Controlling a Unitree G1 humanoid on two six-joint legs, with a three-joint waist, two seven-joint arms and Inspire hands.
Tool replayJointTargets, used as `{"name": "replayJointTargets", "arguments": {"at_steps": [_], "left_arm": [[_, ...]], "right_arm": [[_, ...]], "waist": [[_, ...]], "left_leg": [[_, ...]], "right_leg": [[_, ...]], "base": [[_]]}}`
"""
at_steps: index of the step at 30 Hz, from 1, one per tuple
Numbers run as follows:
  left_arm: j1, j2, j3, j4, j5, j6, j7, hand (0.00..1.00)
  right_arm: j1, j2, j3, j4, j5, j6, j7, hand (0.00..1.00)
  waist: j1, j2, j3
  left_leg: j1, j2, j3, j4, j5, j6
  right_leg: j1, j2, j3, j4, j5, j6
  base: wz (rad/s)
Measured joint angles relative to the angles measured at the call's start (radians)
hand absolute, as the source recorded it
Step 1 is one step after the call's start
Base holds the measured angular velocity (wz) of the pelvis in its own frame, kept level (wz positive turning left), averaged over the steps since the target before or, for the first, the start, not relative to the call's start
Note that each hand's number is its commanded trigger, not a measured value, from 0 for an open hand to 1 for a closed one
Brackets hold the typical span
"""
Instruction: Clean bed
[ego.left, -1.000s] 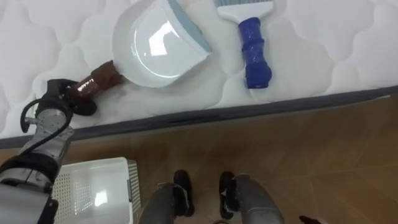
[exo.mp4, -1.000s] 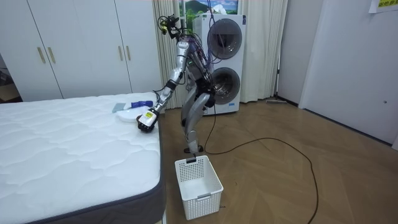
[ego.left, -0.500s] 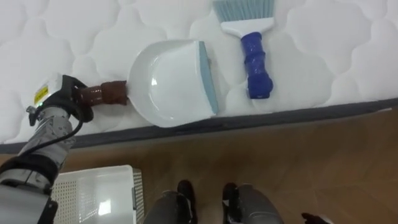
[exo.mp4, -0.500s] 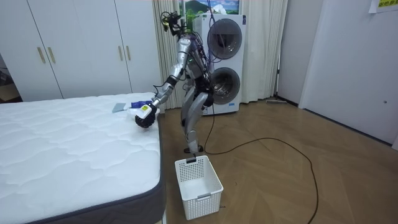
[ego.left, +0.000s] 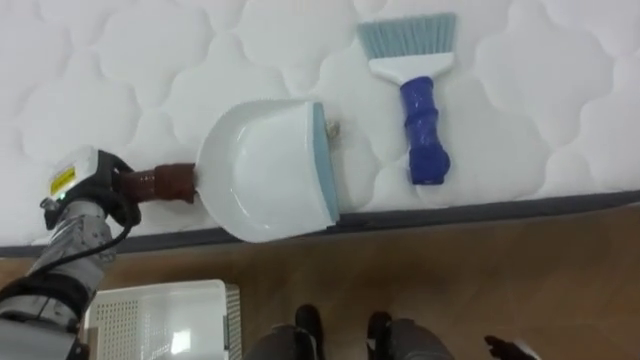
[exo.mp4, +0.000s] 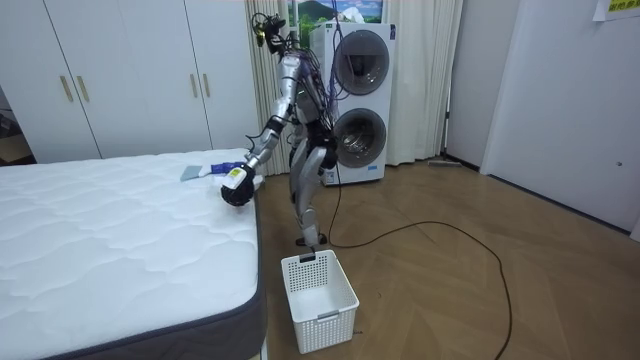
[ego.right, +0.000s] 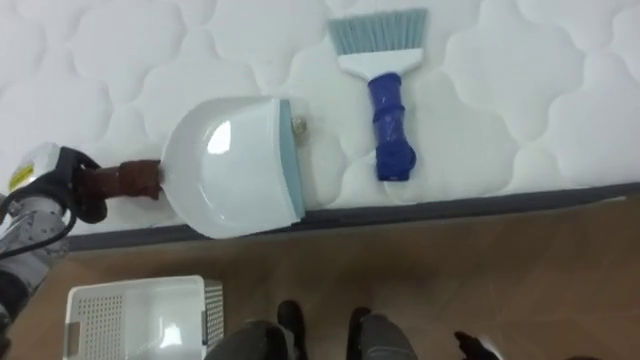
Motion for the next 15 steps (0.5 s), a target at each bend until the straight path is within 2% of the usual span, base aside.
{"name": "replayJointTargets", "arguments": {"at_steps": [5,6,7,9,12,15], "left_arm": [[0.005,-0.001,-0.001,0.009,0.028,0.022,0.000,1.00],[0.008,-0.003,-0.001,0.009,0.026,0.031,0.000,1.00],[0.018,-0.005,-0.001,0.008,0.023,0.038,0.000,1.00],[0.027,-0.005,-0.001,0.008,0.018,0.053,0.000,1.00],[0.030,-0.004,0.001,0.011,0.017,0.066,0.000,1.00],[0.037,-0.004,0.000,0.015,-0.023,0.064,0.002,1.00]], "right_arm": [[0.000,0.000,0.000,-0.001,0.015,-0.002,0.002,0.00],[0.001,0.001,0.000,-0.001,0.029,-0.002,0.001,0.00],[0.004,0.002,-0.001,-0.001,0.044,-0.001,0.000,0.00],[0.005,0.002,-0.002,0.000,0.059,0.000,-0.006,0.00],[0.004,0.003,-0.011,0.000,0.100,-0.006,-0.020,0.00],[-0.003,0.004,-0.011,-0.008,0.179,-0.011,-0.034,0.00]], "waist": [[0.003,0.000,-0.0063],[0.002,0.001,-0.0094],[0.000,-0.001,-0.0201],[0.000,-0.001,-0.0260],[0.008,-0.001,-0.0276],[0.010,-0.001,-0.0277]], "left_leg": [[0.006,0.000,0.003,0.000,0.002,0.003],[0.011,0.000,0.000,-0.005,0.002,0.003],[0.017,-0.001,0.000,-0.018,0.002,0.003],[0.028,-0.001,-0.003,-0.023,0.002,0.003],[0.044,-0.001,-0.003,-0.031,0.002,0.003],[0.050,-0.002,-0.003,-0.032,0.002,0.003]], "right_leg": [[0.016,0.000,-0.005,-0.014,-0.001,0.002],[0.024,0.000,-0.011,-0.023,0.000,0.004],[0.029,-0.001,-0.014,-0.030,0.001,0.006],[0.044,0.001,-0.019,-0.040,0.003,0.008],[0.060,0.000,-0.022,-0.047,0.003,0.008],[0.066,0.000,-0.022,-0.045,0.003,0.008]], "base": [[0.01],[0.10],[0.11],[0.08],[0.03],[0.00]]}}
